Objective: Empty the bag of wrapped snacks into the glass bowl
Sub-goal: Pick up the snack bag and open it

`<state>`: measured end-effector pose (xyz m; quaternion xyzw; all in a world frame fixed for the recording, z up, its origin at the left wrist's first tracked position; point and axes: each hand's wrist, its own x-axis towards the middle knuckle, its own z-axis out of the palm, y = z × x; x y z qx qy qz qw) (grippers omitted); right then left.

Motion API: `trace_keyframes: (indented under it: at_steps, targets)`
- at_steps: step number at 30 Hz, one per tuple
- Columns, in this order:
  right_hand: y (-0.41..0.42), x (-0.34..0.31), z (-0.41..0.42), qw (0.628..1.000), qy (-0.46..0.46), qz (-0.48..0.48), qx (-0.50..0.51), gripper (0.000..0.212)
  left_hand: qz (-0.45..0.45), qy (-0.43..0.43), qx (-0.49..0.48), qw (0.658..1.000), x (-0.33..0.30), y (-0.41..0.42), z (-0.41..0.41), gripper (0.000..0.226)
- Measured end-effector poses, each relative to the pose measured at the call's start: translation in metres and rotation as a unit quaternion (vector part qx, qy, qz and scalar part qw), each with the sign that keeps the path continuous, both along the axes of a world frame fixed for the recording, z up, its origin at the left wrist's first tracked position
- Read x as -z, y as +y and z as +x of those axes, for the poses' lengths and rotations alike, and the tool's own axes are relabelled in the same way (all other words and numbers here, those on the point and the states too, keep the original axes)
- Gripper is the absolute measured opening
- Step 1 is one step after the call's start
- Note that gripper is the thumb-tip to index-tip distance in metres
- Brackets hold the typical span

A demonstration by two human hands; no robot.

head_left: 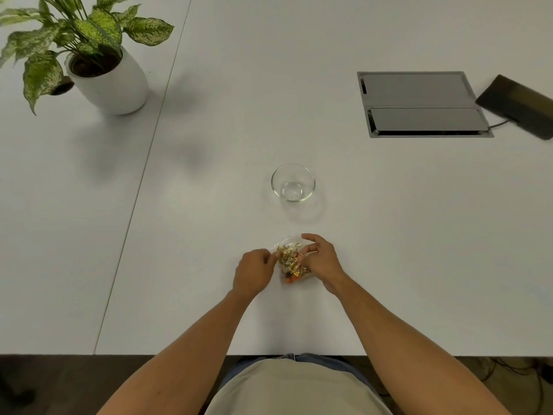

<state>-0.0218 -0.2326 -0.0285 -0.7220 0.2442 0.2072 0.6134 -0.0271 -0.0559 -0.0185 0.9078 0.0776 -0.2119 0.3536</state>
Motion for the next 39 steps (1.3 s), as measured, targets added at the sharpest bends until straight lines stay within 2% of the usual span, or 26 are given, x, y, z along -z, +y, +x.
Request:
trace_keyframes:
  at_steps: [2, 4, 6, 10, 13, 17, 19, 20, 23, 26, 29, 34, 39]
  targets:
    - [-0.003, -0.007, 0.000, 0.999, -0.035, 0.001, -0.034, 0.055, 0.008, -0.072, -0.012, 0.997, -0.004, 0.002, 0.004, 0.028]
    - [-0.005, -0.013, -0.001, 0.995, -0.064, 0.003, -0.072, 0.053, -0.005, -0.102, 0.039, 0.994, -0.008, 0.003, 0.011, 0.033]
    - [-0.008, -0.018, 0.000, 0.991, -0.084, 0.005, -0.108, 0.052, -0.028, -0.064, 0.073, 0.995, -0.011, 0.003, 0.019, 0.038]
    - [-0.012, -0.025, 0.001, 0.984, -0.105, 0.018, -0.140, 0.053, -0.098, -0.005, 0.065, 0.993, -0.018, 0.003, 0.025, 0.020]
    - [-0.015, -0.028, 0.000, 0.986, -0.106, 0.015, -0.131, 0.048, -0.134, 0.004, 0.045, 0.990, -0.024, 0.006, 0.026, 0.012]
    - [-0.006, -0.025, -0.005, 0.980, -0.154, -0.110, -0.061, 0.033, -0.151, -0.021, 0.008, 0.988, -0.031, 0.003, 0.025, 0.008]
    - [0.003, -0.028, -0.010, 0.978, -0.164, -0.127, -0.028, 0.020, -0.151, -0.040, -0.018, 0.988, -0.033, 0.001, 0.024, 0.007]
    - [0.008, -0.032, -0.012, 0.980, -0.156, -0.119, -0.032, 0.015, -0.147, -0.050, -0.026, 0.987, -0.033, 0.000, 0.023, 0.007]
    - [0.017, -0.039, -0.014, 0.991, -0.102, -0.065, -0.053, 0.019, -0.131, -0.073, -0.023, 0.988, -0.036, -0.006, 0.020, 0.009]
    - [0.023, -0.040, -0.010, 0.996, -0.065, -0.035, -0.040, 0.019, -0.112, -0.066, -0.015, 0.991, -0.035, -0.012, 0.017, 0.005]
    - [0.025, -0.041, -0.007, 0.998, -0.043, -0.026, -0.040, 0.017, -0.073, -0.057, -0.007, 0.996, -0.035, -0.014, 0.014, 0.012]
    - [0.023, -0.047, -0.004, 0.997, -0.044, -0.040, -0.047, 0.015, -0.121, -0.038, -0.024, 0.992, -0.038, -0.015, 0.013, 0.021]
    - [0.020, -0.048, -0.004, 0.999, -0.028, -0.005, -0.040, 0.015, -0.190, 0.005, -0.049, 0.981, -0.037, -0.010, 0.012, 0.021]
